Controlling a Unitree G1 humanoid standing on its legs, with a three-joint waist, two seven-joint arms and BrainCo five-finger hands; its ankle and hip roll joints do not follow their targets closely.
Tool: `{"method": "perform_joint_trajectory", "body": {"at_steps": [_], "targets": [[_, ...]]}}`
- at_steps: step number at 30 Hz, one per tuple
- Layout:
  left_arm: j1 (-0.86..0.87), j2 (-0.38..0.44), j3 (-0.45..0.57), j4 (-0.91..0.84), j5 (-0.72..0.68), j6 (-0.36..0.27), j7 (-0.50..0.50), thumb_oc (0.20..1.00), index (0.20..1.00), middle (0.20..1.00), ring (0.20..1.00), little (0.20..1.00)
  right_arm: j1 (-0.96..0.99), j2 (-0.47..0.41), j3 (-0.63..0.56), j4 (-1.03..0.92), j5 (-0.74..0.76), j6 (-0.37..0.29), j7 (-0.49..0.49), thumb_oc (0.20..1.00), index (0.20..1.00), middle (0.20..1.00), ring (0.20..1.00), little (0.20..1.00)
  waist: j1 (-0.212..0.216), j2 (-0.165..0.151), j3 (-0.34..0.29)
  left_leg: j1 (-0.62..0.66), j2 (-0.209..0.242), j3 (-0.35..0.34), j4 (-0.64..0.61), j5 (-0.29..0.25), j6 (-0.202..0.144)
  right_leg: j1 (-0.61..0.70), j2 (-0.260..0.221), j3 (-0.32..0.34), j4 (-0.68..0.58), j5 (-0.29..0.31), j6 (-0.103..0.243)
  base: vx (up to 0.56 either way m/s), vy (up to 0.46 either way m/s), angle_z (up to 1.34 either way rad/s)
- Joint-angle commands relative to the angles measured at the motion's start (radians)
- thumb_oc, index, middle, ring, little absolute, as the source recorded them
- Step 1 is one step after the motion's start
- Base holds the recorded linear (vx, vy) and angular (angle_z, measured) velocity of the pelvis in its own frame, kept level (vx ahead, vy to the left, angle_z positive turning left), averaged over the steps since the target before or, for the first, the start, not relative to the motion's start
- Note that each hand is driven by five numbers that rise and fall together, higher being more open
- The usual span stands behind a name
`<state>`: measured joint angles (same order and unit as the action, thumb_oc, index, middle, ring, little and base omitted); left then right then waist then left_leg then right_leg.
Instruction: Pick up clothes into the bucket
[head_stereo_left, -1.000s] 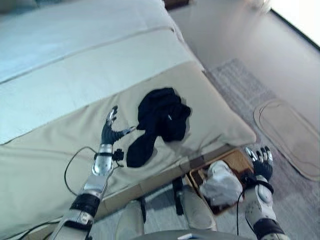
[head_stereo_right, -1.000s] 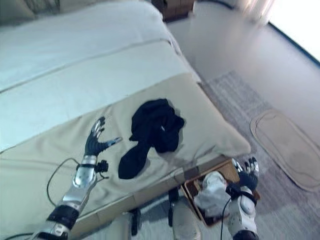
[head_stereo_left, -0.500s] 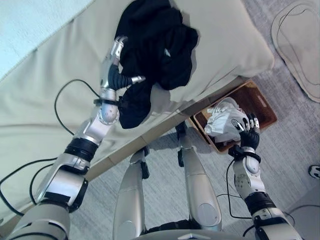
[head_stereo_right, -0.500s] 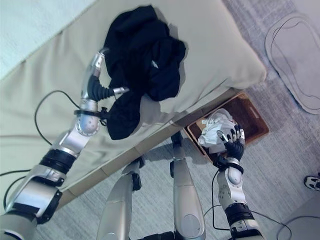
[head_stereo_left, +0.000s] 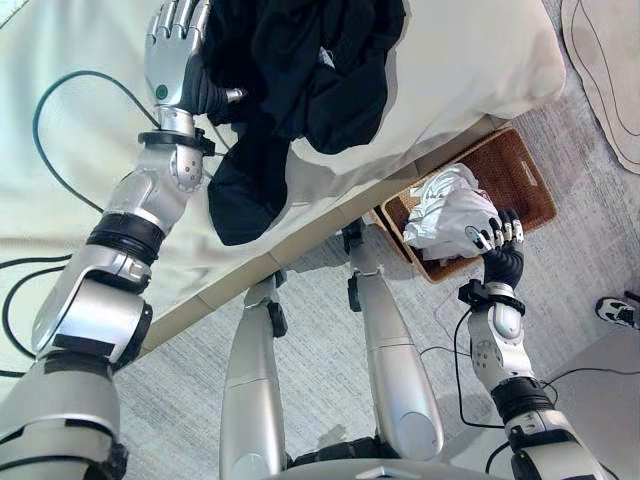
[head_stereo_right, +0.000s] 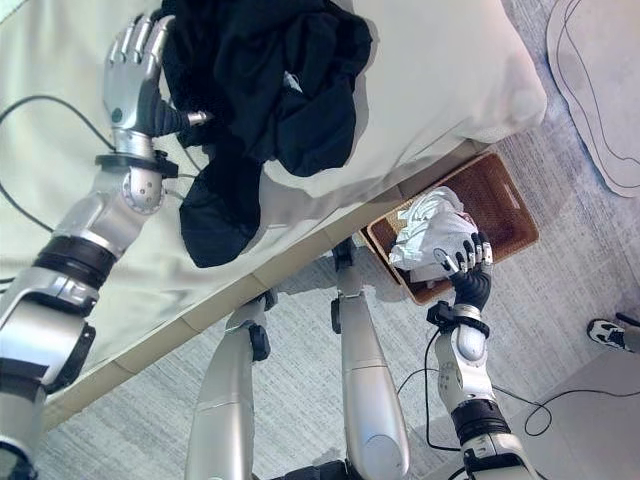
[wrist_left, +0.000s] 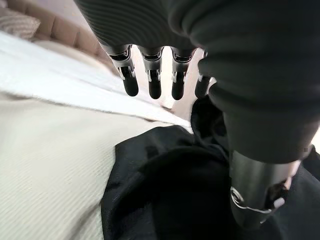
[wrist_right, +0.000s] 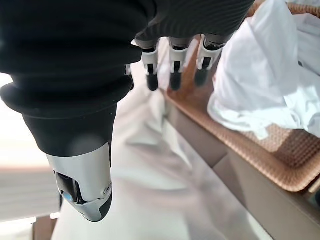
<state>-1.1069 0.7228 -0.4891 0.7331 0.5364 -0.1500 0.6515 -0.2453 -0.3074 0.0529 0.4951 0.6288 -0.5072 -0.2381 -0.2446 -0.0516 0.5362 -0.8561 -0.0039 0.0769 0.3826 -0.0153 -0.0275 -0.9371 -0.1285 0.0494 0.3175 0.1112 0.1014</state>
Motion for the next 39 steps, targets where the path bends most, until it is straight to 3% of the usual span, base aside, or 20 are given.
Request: {"method": "perform_joint_trajectory", "body": {"at_steps": [1, 8, 12, 21, 22, 23, 33, 39], "targets": [[-0.033, 0.041, 0.023, 0.004, 0.031, -0.025, 0.041, 1.000, 1.000, 1.000, 1.000, 1.000, 0.042, -0.038, -0.017, -0.074, 0.037, -0.071, 0.019, 1.000, 1.000, 1.000, 1.000, 1.000, -0.016, 0.000, -0.062, -0.076, 0.025, -0.018, 0.112, -0.063, 0.000, -0.022, -0.050, 0.016, -0.008, 0.025, 0.079, 0.01, 0.034, -0.01], [-0.068, 0.032, -0.055, -0.032, 0.046, -0.089, -0.004, 1.000, 1.000, 1.000, 1.000, 1.000, 0.024, -0.043, -0.017, -0.058, 0.049, -0.080, 0.028, 1.000, 1.000, 1.000, 1.000, 1.000, -0.027, 0.008, -0.074, -0.093, 0.017, -0.013, 0.116, -0.067, 0.000, -0.038, -0.053, 0.018, -0.012, 0.026, 0.077, 0.01, 0.014, -0.06], [-0.096, 0.031, -0.159, -0.037, 0.082, -0.135, -0.065, 1.000, 1.000, 1.000, 1.000, 1.000, 0.016, -0.047, -0.010, -0.046, 0.065, -0.083, 0.047, 1.000, 1.000, 1.000, 1.000, 1.000, -0.036, 0.015, -0.078, -0.094, 0.012, -0.006, 0.118, -0.071, 0.002, -0.044, -0.054, 0.026, -0.011, 0.026, 0.076, 0.00, 0.009, 0.00], [-0.144, 0.046, -0.329, 0.050, 0.165, -0.145, -0.204, 1.000, 1.000, 1.000, 1.000, 1.000, 0.007, -0.059, -0.017, -0.013, 0.084, -0.073, 0.078, 1.000, 1.000, 1.000, 1.000, 1.000, -0.041, 0.024, -0.074, -0.083, 0.009, 0.009, 0.113, -0.075, 0.004, -0.041, -0.051, 0.040, -0.018, 0.030, 0.079, 0.00, 0.018, -0.01], [-0.144, 0.047, -0.332, 0.063, 0.169, -0.134, -0.215, 0.536, 0.536, 0.536, 0.536, 0.536, 0.007, -0.060, -0.017, -0.009, 0.091, -0.071, 0.084, 1.000, 1.000, 1.000, 1.000, 1.000, -0.041, 0.025, -0.074, -0.082, 0.008, 0.010, 0.112, -0.074, 0.005, -0.040, -0.051, 0.040, -0.019, 0.031, 0.080, -0.01, -0.009, -0.06], [-0.140, 0.038, -0.308, 0.087, 0.155, -0.117, -0.217, 0.200, 0.200, 0.200, 0.200, 0.200, 0.010, -0.054, -0.020, -0.006, 0.100, -0.069, 0.089, 1.000, 1.000, 1.000, 1.000, 1.000, -0.041, 0.025, -0.074, -0.083, 0.008, 0.008, 0.115, -0.074, 0.005, -0.039, -0.053, 0.037, -0.020, 0.033, 0.080, -0.01, -0.009, -0.06], [-0.085, 0.052, -0.202, 0.103, 0.185, -0.054, -0.183, 0.200, 0.200, 0.200, 0.200, 0.200, 0.017, -0.034, -0.043, -0.015, 0.116, -0.075, 0.091, 1.000, 1.000, 1.000, 1.000, 1.000, -0.026, 0.029, -0.083, -0.075, 0.007, -0.005, 0.102, -0.064, 0.000, -0.025, -0.056, 0.021, -0.024, 0.032, 0.077, 0.00, -0.006, 0.00], [0.002, 0.047, -0.128, 0.039, 0.173, -0.065, -0.182, 0.200, 0.200, 0.200, 0.200, 0.200, 0.014, -0.032, -0.044, -0.018, 0.100, -0.069, 0.084, 1.000, 1.000, 1.000, 1.000, 1.000, -0.009, 0.029, -0.095, -0.016, 0.003, -0.010, 0.087, -0.062, -0.002, 0.032, -0.057, 0.006, -0.024, 0.023, 0.072, 0.00, 0.000, 0.00]]}}
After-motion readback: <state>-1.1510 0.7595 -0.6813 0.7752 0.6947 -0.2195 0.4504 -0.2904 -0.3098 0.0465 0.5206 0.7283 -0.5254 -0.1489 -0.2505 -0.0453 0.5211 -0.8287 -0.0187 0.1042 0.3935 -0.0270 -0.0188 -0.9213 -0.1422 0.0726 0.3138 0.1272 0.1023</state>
